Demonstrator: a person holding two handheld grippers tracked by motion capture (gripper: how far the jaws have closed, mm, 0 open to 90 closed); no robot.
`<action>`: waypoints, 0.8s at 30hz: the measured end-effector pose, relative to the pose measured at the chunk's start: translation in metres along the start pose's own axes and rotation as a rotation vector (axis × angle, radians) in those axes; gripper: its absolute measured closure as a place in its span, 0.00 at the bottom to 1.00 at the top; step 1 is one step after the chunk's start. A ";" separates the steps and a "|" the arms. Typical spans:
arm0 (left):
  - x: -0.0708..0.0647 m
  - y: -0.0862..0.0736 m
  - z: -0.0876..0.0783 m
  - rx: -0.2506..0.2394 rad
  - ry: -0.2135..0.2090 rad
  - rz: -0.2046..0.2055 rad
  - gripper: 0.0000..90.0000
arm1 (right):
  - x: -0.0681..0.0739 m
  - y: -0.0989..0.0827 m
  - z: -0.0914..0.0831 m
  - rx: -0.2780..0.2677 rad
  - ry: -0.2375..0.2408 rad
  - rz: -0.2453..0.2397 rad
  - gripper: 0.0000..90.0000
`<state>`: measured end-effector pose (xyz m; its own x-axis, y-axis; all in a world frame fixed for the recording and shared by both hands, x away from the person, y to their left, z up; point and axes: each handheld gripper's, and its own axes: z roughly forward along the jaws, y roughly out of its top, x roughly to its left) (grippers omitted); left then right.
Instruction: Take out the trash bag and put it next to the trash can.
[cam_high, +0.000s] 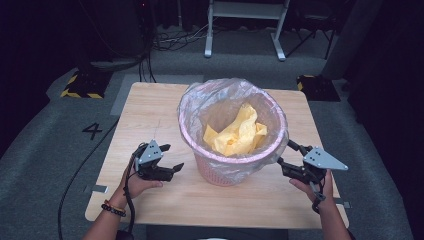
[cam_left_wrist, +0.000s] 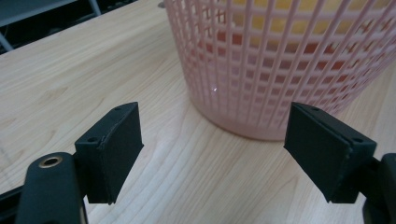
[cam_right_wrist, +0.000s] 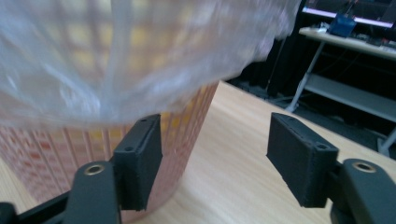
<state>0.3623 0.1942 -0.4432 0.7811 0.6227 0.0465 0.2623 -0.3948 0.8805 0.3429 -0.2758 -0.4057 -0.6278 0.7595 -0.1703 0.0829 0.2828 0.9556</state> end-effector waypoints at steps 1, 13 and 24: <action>-0.002 0.002 -0.001 -0.021 0.009 0.009 0.21 | 0.000 0.001 -0.001 -0.014 0.000 0.004 0.43; -0.026 0.039 -0.025 -0.221 0.022 0.059 0.19 | 0.006 0.014 -0.012 -0.113 -0.011 -0.034 0.72; -0.047 0.062 -0.039 -0.344 0.012 0.104 0.19 | 0.008 0.032 -0.032 -0.221 -0.051 -0.039 0.85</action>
<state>0.3196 0.1671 -0.3722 0.7861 0.6001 0.1480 -0.0259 -0.2073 0.9779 0.3155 -0.2791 -0.3689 -0.5866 0.7809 -0.2146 -0.1154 0.1817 0.9766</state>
